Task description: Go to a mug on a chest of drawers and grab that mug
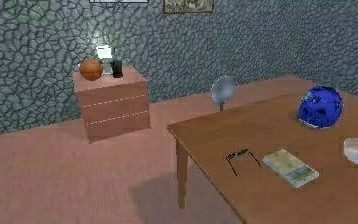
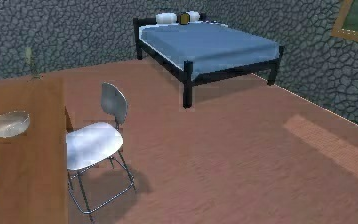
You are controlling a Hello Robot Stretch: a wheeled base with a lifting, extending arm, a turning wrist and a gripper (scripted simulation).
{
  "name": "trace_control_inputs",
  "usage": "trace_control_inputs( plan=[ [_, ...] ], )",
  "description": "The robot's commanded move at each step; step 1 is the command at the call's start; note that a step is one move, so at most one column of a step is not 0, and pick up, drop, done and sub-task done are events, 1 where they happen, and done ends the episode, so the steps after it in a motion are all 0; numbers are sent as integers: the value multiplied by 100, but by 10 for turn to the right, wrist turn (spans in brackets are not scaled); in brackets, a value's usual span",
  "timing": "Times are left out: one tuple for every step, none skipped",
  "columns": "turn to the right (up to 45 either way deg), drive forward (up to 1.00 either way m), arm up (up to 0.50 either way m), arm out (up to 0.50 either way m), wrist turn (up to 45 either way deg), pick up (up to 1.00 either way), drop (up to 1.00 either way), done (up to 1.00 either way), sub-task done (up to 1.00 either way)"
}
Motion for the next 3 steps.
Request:
trace_control_inputs(
  plan=[
    [-270,0,0,0,0,0,0,0,0],
    [0,45,0,0,0,0,0,0,0],
    [-210,0,0,0,0,0,0,0,0]
  ],
)
